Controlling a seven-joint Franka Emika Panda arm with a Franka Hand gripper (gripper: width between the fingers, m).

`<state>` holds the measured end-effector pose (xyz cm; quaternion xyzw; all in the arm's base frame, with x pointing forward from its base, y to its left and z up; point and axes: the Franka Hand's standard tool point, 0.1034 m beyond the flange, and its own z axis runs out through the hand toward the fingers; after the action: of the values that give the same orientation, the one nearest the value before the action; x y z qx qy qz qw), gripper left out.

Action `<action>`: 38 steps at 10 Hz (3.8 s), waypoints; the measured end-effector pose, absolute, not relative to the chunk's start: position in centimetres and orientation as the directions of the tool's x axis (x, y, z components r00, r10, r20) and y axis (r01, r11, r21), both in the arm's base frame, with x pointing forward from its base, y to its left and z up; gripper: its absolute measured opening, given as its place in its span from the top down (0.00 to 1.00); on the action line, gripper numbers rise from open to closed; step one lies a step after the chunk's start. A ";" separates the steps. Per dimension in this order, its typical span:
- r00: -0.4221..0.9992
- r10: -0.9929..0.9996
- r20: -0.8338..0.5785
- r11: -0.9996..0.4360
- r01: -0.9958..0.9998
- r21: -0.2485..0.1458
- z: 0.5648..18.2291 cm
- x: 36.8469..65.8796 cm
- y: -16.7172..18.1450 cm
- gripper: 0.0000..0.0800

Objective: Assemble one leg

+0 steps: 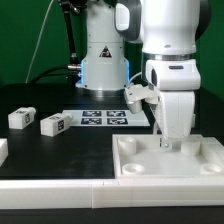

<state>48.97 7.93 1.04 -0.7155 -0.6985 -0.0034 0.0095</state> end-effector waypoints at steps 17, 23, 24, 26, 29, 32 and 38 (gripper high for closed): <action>0.218 0.976 -0.002 -0.218 0.975 0.042 8.0 46.2 10.0 0.19; 0.841 0.538 0.047 -0.842 0.539 0.002 7.0 43.3 11.4 0.19; 0.912 0.408 0.052 -0.912 0.409 -0.014 6.7 42.5 12.2 0.19; 0.973 0.226 0.041 -0.973 0.228 -0.042 6.4 41.6 13.1 0.19; 1.000 -0.009 0.023 -0.998 -0.007 -0.069 6.3 41.1 13.9 0.19; 0.999 0.043 -0.016 -0.997 0.042 -0.061 6.1 40.6 14.4 0.19; 0.866 0.076 -0.494 -0.997 0.075 -0.022 6.2 38.5 15.0 0.19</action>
Offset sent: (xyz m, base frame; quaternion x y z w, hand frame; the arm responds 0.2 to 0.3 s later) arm 0.0000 0.0000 0.0000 0.0000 0.0000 0.0000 1.0000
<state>38.49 15.03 6.17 -0.9659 -0.0390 0.2560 0.0013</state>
